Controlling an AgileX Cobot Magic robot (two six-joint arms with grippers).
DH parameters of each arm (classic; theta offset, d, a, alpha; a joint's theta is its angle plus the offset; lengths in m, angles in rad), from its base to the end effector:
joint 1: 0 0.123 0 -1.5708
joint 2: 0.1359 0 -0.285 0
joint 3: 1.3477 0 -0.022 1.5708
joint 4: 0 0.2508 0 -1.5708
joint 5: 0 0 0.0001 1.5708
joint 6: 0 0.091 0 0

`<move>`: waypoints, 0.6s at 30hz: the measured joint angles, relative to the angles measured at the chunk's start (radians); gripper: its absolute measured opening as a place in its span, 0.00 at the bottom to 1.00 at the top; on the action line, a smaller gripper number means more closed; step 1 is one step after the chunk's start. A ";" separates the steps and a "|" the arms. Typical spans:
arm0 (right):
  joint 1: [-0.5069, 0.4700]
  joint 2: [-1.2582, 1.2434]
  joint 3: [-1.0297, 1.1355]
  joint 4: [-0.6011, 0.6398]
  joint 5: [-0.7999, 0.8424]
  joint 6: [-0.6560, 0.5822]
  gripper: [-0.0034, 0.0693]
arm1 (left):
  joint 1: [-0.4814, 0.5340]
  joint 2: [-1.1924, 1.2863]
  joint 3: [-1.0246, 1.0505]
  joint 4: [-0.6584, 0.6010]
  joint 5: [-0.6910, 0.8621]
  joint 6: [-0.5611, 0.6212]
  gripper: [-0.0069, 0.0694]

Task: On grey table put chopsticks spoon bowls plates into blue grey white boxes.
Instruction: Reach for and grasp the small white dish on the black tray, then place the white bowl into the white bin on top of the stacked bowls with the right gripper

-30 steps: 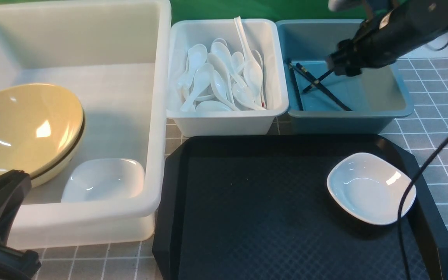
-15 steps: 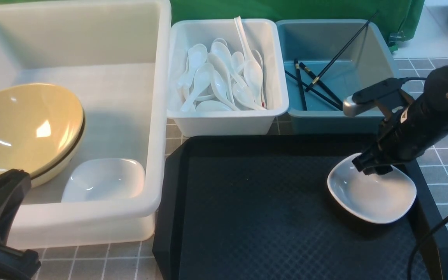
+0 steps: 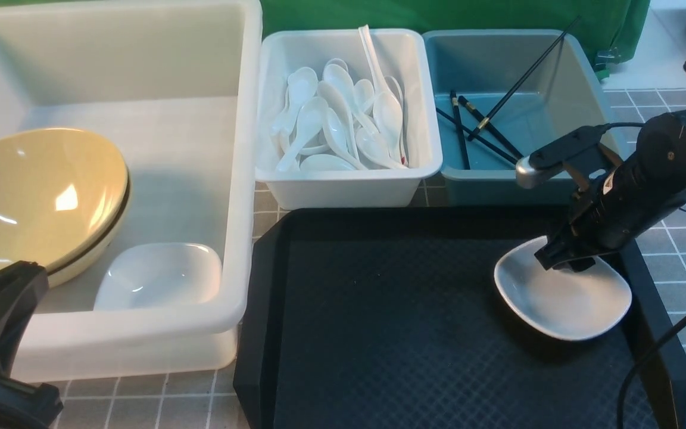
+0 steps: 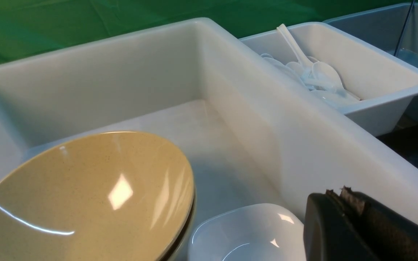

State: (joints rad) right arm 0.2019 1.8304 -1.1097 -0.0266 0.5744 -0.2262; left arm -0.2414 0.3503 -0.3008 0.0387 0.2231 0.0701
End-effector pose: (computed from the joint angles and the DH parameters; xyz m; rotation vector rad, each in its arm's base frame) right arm 0.3502 0.0703 0.1702 -0.6170 2.7094 -0.0320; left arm 0.0849 -0.0201 0.2707 0.2991 1.7312 -0.0898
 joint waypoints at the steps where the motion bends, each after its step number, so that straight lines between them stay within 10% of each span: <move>1: 0.000 0.002 0.000 0.000 0.001 0.000 0.55 | 0.000 0.000 0.000 0.000 -0.001 0.000 0.08; 18: -0.002 -0.196 -0.083 0.142 0.201 -0.070 0.15 | 0.000 -0.206 0.000 0.025 0.050 0.026 0.08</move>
State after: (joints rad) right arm 0.1999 1.6346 -1.1927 0.1156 0.7750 -0.2963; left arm -0.2414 0.1444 -0.3008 0.0641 0.2730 0.0961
